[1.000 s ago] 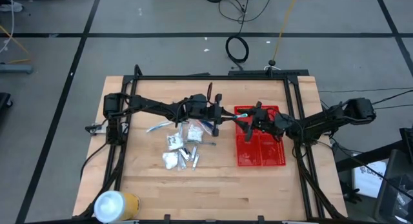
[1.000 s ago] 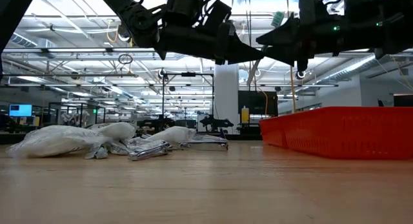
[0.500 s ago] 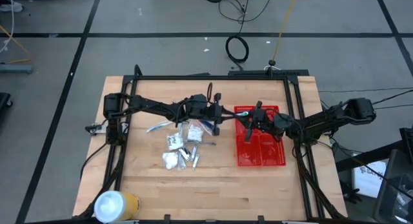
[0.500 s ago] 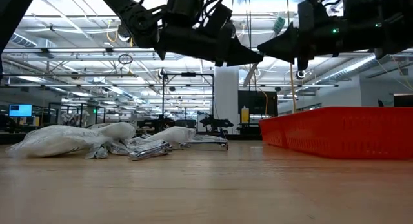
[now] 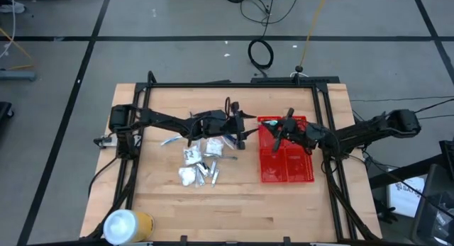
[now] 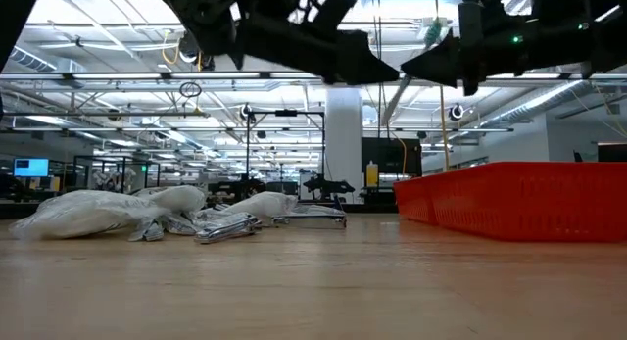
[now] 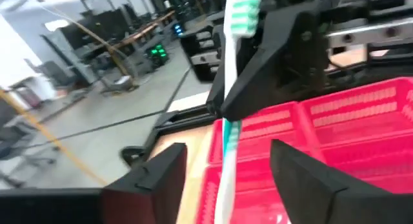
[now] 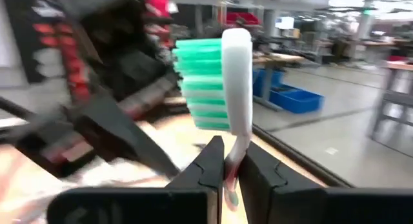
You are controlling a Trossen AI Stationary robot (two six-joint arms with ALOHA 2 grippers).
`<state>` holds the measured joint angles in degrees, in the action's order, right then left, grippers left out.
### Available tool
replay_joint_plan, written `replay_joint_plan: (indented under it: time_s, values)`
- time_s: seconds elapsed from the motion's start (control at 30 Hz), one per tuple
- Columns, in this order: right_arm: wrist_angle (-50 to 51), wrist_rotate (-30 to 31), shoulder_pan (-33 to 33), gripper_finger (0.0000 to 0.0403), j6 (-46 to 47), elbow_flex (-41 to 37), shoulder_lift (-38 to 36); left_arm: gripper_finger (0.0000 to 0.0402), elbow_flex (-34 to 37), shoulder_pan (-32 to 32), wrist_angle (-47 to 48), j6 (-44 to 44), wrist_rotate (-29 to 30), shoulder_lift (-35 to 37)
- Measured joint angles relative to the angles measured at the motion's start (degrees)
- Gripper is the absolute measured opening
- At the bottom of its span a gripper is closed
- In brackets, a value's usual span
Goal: Pick & Place Travel size toiletries
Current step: Put the green toothbrush into the top right red bin
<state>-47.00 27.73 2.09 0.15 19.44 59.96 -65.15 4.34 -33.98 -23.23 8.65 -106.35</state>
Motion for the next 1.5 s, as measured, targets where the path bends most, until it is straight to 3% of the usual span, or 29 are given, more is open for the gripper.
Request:
replay_joint_plan:
  time_s: [0.17, 0.3, 0.43, 0.6, 0.73, 0.83, 1.0, 1.23, 1.5]
  values:
    - [16.1, 6.3, 0.3, 0.0019, 3.4, 0.0, -11.4, 0.0260, -0.1, -1.0, 9.4, -2.0, 9.6, 4.4]
    - [32.7, 6.6, 0.2, 0.0019, 13.6, 0.0, -21.0, 0.0265, -0.1, 0.1, 16.9, 0.7, 15.6, 6.1]
    - [46.9, 6.5, 0.2, 0.0019, 23.3, 0.0, -28.1, 0.0256, 0.0, 2.0, 22.1, 5.7, 16.5, 6.0]
    - [57.8, 4.8, 0.2, 0.0019, 26.8, 4.6, -32.8, 0.0243, 0.0, 3.7, 24.8, 9.0, 16.4, 5.6]
    - [70.5, 2.0, 0.3, 0.0019, 27.3, 14.9, -30.4, 0.0237, 0.0, 4.7, 25.7, 10.4, 16.4, 5.6]
    - [87.0, 1.6, 0.0, 0.0019, 32.2, 22.8, -25.5, 0.0238, 0.1, 5.3, 25.7, 11.6, 16.4, 5.6]
    - [105.1, -8.1, -2.2, 0.0019, 40.1, 28.4, -16.5, 0.0239, 0.1, 5.9, 25.7, 12.5, 16.3, 5.6]
    - [106.2, -13.9, -4.9, 0.0021, 39.9, 26.9, -8.8, 0.0239, 0.1, 6.7, 25.6, 14.1, 11.9, 5.6]
    - [107.0, -12.9, -9.0, 0.0026, 39.3, 25.5, -6.0, 0.0239, 0.1, 6.7, 26.6, 14.4, 11.5, 5.6]
